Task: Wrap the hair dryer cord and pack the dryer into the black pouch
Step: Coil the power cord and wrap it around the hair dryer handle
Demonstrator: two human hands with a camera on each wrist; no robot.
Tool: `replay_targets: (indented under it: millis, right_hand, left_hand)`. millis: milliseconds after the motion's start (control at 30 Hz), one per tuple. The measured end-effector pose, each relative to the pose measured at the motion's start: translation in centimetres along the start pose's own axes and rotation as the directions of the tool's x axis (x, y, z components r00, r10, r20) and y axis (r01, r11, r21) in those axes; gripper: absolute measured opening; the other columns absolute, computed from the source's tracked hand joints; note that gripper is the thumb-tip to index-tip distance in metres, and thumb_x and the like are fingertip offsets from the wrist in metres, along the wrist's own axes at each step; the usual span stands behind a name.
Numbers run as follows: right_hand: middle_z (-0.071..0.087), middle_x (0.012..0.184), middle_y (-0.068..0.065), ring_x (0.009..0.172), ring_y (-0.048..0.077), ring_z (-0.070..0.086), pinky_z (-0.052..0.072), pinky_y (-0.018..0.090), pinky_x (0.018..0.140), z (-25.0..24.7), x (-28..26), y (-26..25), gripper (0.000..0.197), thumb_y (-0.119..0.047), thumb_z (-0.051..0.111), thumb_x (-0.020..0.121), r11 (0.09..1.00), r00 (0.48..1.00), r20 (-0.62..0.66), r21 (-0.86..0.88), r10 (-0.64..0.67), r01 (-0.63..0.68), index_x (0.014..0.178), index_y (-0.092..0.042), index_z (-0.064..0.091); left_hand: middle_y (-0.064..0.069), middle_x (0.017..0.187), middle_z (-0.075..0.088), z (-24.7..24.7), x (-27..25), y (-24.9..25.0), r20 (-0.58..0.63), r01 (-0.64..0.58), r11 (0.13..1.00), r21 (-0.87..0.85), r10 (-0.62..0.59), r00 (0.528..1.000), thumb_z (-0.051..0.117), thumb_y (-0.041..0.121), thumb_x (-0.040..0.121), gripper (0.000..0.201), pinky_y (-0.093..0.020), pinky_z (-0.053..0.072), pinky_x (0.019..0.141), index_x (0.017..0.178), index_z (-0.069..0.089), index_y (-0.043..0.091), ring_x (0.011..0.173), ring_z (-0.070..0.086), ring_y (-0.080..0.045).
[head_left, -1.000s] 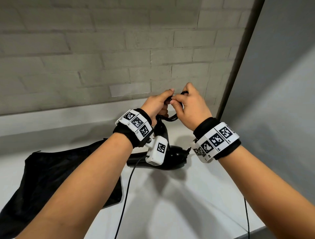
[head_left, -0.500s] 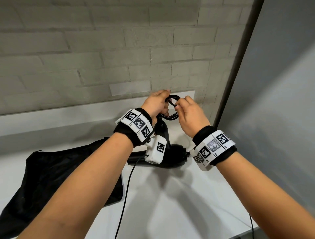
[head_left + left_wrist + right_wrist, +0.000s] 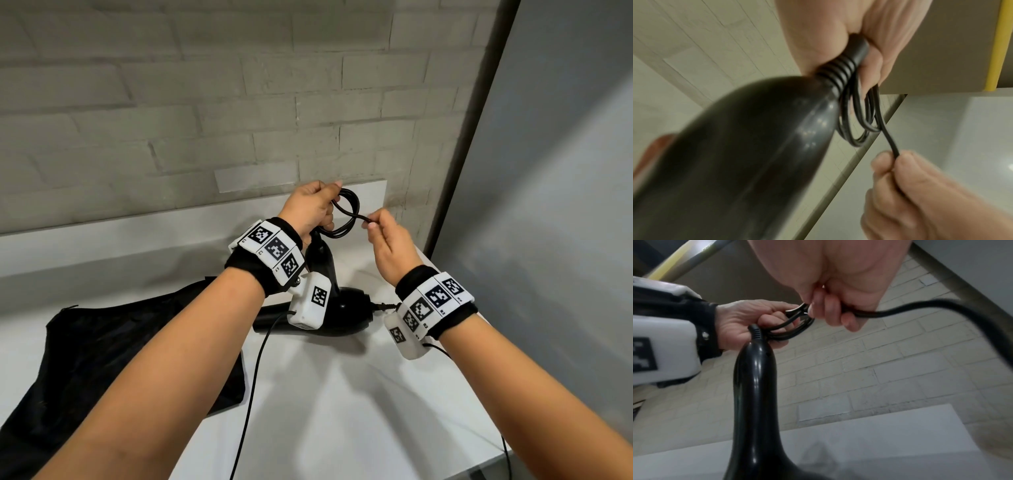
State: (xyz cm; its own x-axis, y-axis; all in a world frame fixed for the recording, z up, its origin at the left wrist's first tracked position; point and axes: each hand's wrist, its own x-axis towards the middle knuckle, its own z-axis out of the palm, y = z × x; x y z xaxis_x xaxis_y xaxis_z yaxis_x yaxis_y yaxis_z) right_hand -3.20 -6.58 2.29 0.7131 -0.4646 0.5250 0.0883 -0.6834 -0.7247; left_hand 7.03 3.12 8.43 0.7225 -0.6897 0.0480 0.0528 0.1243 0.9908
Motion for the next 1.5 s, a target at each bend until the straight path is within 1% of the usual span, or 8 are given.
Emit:
replay_targets:
  millis: [100,233,433,833,967,1067,1300,1500]
  right_hand:
    - [0.058,0.074,0.007,0.070,0.023,0.050,0.034,0.023,0.059,-0.6,-0.4,1.3,0.027,-0.024,0.038,0.090,0.993,0.990,0.125,-0.112,0.061,-0.047,0.091,-0.003,0.055]
    - [0.054,0.081,-0.004,0.083,0.018,0.047,0.038,0.028,0.075,-1.4,-1.1,2.8,0.011,-0.012,0.052,0.087,0.964,0.973,0.198,-0.258,0.123,-0.069,0.092,-0.007,0.060]
    - [0.057,0.076,-0.004,0.073,0.019,0.049,0.041,0.022,0.068,-2.1,-2.6,5.7,0.024,-0.003,0.064,0.076,0.934,0.895,0.267,-0.096,0.357,-0.344,0.090,-0.019,0.053]
    - [0.057,0.077,0.015,0.054,0.017,0.051,0.041,0.018,0.047,-3.0,-5.0,9.3,0.026,0.000,0.053,0.078,0.730,0.531,0.503,-0.417,0.681,-0.541,0.064,-0.020,0.063]
    - [0.060,0.066,0.016,0.053,0.024,0.054,0.047,0.029,0.051,-3.4,-4.8,10.2,0.031,0.002,0.046,0.077,0.724,0.609,0.393,-0.410,0.689,-0.555,0.061,-0.021,0.061]
    - [0.060,0.060,0.005,0.037,0.010,0.056,0.048,0.024,0.050,-3.9,-4.5,10.2,0.025,0.002,0.058,0.075,0.747,0.695,0.284,-0.340,0.661,-0.571,0.064,-0.021,0.060]
    - [0.060,0.064,-0.005,0.054,0.000,0.057,0.046,0.013,0.061,-4.0,-3.7,9.7,0.032,0.004,0.065,0.074,0.874,0.874,0.003,-0.009,0.485,-0.485,0.059,-0.024,0.060]
    - [0.061,0.057,-0.006,0.047,-0.001,0.059,0.050,0.009,0.052,-3.8,-1.0,5.2,0.027,0.012,0.057,0.079,0.898,0.916,-0.185,0.341,0.355,-0.280,0.065,-0.011,0.056]
  left_hand:
    - [0.012,0.028,0.024,-0.1,0.1,0.0,-0.011,-0.004,1.000,0.002,0.004,1.000,0.047,0.018,0.095,0.030,-0.013,0.024,0.036,0.067,0.039,0.012,0.024,0.015,-0.003]
    - [0.013,0.028,0.024,0.0,0.3,0.0,-0.021,-0.006,1.000,-0.001,0.006,1.000,0.046,0.020,0.096,0.030,-0.013,0.025,0.036,0.067,0.040,0.012,0.024,0.016,-0.003]
    - [0.014,0.028,0.024,-0.1,0.5,0.0,-0.040,-0.003,1.000,-0.002,0.003,0.999,0.045,0.022,0.097,0.030,-0.012,0.028,0.036,0.069,0.041,0.012,0.023,0.018,-0.002]
    - [0.014,0.029,0.025,-0.2,0.8,-0.1,-0.074,0.015,1.000,-0.018,-0.016,0.997,0.044,0.026,0.097,0.029,-0.013,0.031,0.036,0.070,0.042,0.014,0.024,0.019,-0.003]
    - [0.014,0.029,0.025,-0.2,0.9,-0.1,-0.079,0.015,1.000,-0.014,-0.016,0.997,0.044,0.027,0.096,0.029,-0.013,0.031,0.037,0.071,0.042,0.014,0.025,0.020,-0.003]
    - [0.015,0.029,0.025,-0.3,0.9,-0.1,-0.088,0.018,0.999,-0.036,-0.021,0.996,0.043,0.028,0.097,0.030,-0.013,0.032,0.037,0.070,0.043,0.014,0.025,0.020,-0.003]
    - [0.014,0.029,0.024,-0.3,1.1,-0.1,-0.115,0.024,0.998,-0.058,-0.031,0.993,0.041,0.029,0.097,0.031,-0.012,0.031,0.036,0.070,0.043,0.014,0.025,0.020,-0.004]
    - [0.010,0.036,0.035,0.1,1.3,0.0,-0.186,0.013,0.999,-0.046,-0.022,0.982,0.041,0.025,0.097,0.028,-0.010,0.028,0.033,0.073,0.041,0.013,0.022,0.023,-0.003]
